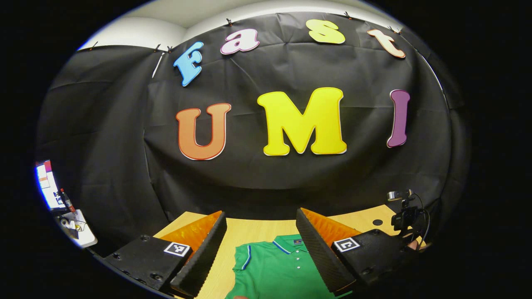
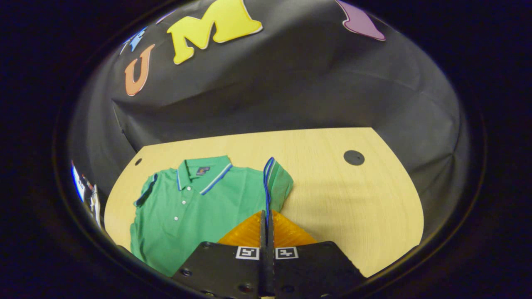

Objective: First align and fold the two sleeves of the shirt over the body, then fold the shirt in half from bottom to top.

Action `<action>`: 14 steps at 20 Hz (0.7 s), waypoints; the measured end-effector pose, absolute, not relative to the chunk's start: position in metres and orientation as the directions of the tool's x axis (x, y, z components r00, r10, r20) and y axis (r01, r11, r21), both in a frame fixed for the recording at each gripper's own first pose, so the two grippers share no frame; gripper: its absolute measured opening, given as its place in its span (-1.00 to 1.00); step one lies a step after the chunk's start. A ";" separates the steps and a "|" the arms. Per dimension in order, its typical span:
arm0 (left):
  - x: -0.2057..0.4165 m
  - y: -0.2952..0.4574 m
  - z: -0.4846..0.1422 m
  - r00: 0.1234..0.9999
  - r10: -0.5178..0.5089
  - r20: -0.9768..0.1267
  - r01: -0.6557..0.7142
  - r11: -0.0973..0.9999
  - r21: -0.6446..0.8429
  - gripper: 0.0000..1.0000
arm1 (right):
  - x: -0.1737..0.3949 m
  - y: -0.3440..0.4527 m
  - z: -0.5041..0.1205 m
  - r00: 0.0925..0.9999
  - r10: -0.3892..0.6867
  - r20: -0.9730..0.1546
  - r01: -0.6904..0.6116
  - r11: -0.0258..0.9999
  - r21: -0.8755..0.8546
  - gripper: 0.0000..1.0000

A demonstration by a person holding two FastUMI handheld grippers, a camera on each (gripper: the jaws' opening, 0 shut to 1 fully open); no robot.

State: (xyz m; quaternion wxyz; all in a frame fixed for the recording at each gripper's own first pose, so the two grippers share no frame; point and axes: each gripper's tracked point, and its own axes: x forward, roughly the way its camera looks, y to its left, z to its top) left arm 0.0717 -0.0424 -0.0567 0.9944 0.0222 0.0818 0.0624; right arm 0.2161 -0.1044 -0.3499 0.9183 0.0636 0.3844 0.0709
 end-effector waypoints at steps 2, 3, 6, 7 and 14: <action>0.068 -0.034 -0.057 0.977 0.139 -0.162 -0.133 0.990 0.047 1.00 | 0.220 -0.084 -0.336 0.704 0.190 -0.685 -0.094 0.980 0.175 -1.00; 0.066 -0.030 -0.056 0.976 0.144 -0.162 -0.139 0.989 0.044 1.00 | 0.219 -0.074 -0.330 0.706 0.197 -0.681 -0.104 0.979 0.175 -1.00; 0.059 -0.014 -0.056 0.975 0.156 -0.161 -0.152 0.988 0.034 1.00 | 0.223 -0.037 -0.326 0.699 0.208 -0.684 -0.130 0.978 0.164 -1.00; 0.056 -0.008 -0.055 0.972 0.166 -0.164 -0.163 0.986 0.035 1.00 | 0.226 -0.024 -0.329 0.695 0.208 -0.688 -0.137 0.978 0.157 -1.00; 0.034 0.046 -0.057 0.951 0.255 -0.174 -0.249 0.967 0.055 1.00 | 0.232 0.034 -0.353 0.661 0.196 -0.724 -0.141 0.980 0.138 -1.00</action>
